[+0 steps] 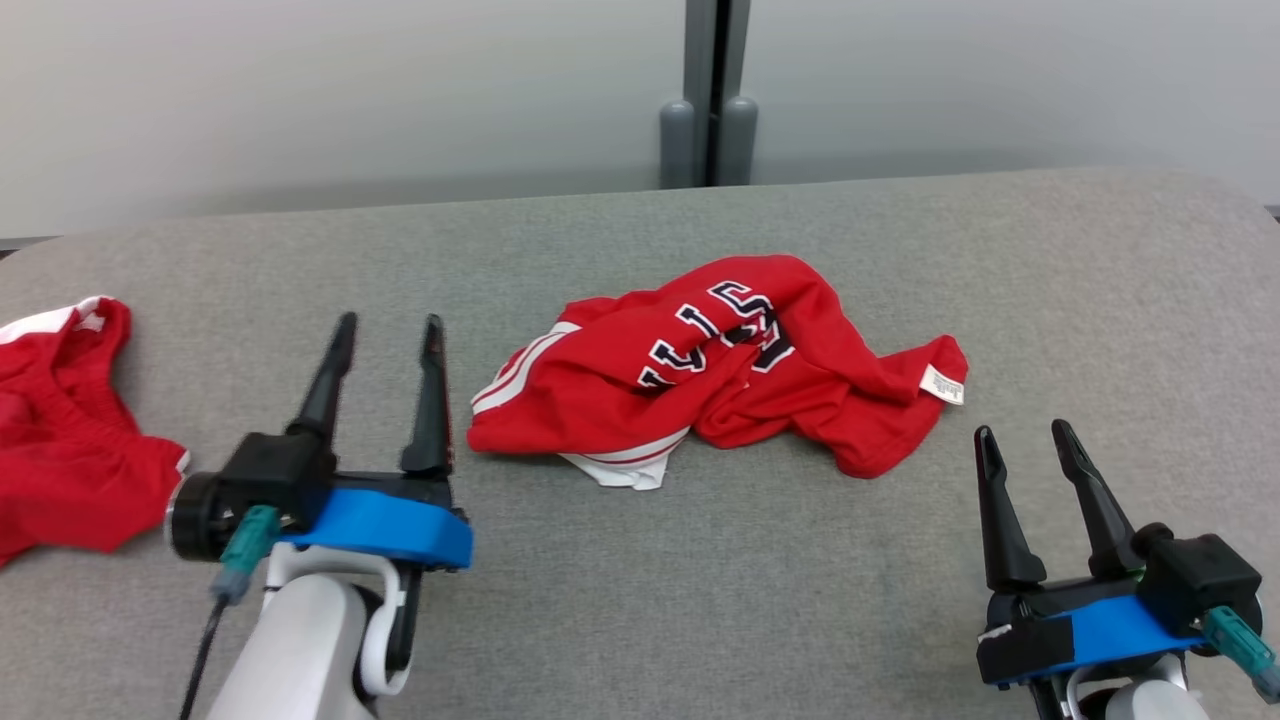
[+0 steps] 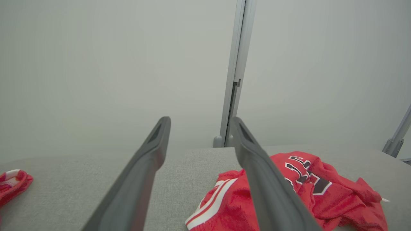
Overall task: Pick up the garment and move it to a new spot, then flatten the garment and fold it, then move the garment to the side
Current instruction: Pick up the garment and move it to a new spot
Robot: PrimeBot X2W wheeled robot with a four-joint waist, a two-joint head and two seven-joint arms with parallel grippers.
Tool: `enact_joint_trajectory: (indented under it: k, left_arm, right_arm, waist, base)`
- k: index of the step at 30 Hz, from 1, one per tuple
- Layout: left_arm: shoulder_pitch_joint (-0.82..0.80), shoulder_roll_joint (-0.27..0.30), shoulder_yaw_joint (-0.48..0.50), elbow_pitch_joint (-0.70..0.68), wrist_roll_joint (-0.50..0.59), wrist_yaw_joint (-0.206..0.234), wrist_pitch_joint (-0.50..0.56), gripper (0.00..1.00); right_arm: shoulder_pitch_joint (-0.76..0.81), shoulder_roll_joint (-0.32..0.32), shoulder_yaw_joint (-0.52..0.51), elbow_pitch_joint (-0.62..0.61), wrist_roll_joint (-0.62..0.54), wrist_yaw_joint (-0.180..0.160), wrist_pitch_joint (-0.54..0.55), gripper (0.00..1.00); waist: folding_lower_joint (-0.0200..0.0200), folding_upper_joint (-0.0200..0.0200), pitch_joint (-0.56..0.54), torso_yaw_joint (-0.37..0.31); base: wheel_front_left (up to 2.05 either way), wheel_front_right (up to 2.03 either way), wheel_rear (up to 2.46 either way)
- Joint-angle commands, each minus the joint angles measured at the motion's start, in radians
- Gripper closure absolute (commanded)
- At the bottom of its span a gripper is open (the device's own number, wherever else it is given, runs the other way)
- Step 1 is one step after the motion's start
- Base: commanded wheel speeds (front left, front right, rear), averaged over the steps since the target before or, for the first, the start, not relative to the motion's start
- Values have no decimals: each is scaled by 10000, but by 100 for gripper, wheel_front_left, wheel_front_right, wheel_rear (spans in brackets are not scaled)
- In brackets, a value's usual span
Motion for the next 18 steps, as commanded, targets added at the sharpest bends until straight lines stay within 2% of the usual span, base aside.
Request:
enact_joint_trajectory:
  k: [1,10,18]
  left_arm:
    - [336,68,336,-378,103,110,-41,0]
    - [1695,155,1656,-1560,614,285,-48,0]
    - [2775,-71,2239,-1662,943,47,-50,0]
  right_arm:
    - [118,-50,-56,4,-75,5,-37,0]
    - [327,-48,-105,64,-159,5,-37,0]
    - [560,-50,-81,145,-197,5,-37,0]
  waist:
    - [0,0,-58,134]
    - [0,0,-389,587]
    - [0,0,-752,649]
  base:
    - [0,0,0]
    - [0,0,0]
    - [0,0,0]
